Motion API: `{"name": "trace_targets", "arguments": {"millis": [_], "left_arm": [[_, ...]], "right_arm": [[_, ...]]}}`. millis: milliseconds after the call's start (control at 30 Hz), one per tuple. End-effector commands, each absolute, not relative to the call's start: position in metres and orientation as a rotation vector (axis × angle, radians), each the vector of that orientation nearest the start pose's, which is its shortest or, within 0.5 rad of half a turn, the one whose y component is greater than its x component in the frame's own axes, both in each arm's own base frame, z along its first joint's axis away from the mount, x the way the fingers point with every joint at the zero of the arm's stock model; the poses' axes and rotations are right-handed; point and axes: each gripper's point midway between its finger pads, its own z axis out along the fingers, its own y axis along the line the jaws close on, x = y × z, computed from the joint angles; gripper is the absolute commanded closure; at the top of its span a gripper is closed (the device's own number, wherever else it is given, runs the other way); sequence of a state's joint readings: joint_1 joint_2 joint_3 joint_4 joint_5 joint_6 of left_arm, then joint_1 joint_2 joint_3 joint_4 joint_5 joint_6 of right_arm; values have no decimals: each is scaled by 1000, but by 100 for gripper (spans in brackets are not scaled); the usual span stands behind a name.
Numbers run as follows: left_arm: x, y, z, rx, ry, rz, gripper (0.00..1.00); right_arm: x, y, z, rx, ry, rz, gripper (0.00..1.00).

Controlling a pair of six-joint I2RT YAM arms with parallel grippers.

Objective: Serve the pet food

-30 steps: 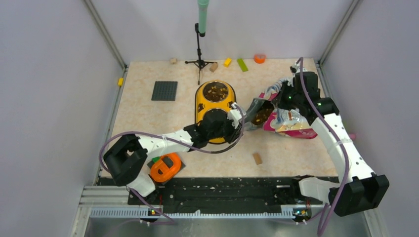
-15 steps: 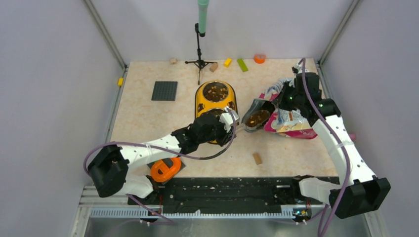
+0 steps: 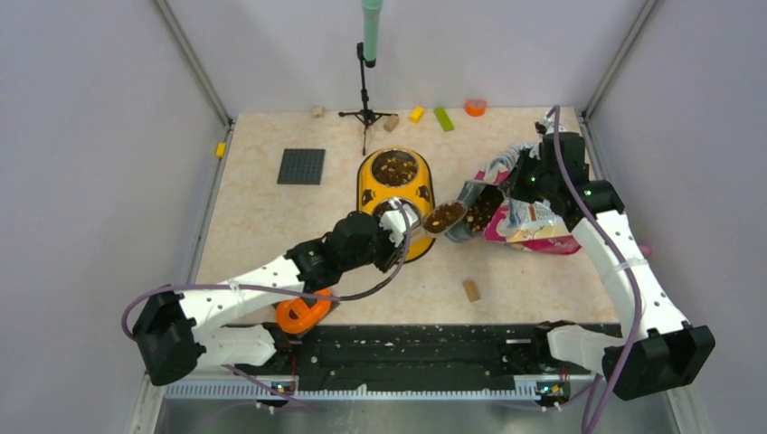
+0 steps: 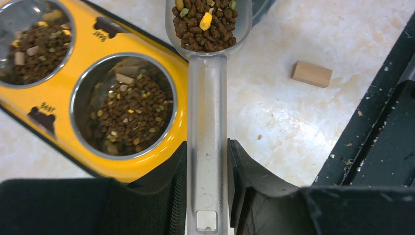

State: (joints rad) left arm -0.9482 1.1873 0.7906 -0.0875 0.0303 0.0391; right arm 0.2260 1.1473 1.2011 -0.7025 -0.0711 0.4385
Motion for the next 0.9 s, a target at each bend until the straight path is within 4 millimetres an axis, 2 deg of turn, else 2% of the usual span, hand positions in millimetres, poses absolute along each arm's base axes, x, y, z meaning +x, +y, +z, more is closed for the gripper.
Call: {"name": "trace_targets", "arguments": {"millis": [0, 200, 300, 433, 600, 867], "left_arm": [[222, -286, 188, 923, 1826, -516, 100], [228, -273, 194, 878, 1869, -495, 100], [239, -261, 195, 844, 1903, -464, 100], [257, -246, 198, 790, 1930, -490, 100], [284, -230, 197, 751, 1978, -438, 100], [328, -222, 193, 655, 2085, -395, 100]], "right_arm": [[326, 119, 340, 137, 1956, 588, 100], [334, 127, 338, 117, 1956, 625, 100], [337, 130, 338, 110, 1953, 633, 100], [341, 133, 336, 101, 1955, 645, 100], [346, 135, 336, 93, 1951, 648, 100], [352, 134, 336, 90, 1943, 634, 100]]}}
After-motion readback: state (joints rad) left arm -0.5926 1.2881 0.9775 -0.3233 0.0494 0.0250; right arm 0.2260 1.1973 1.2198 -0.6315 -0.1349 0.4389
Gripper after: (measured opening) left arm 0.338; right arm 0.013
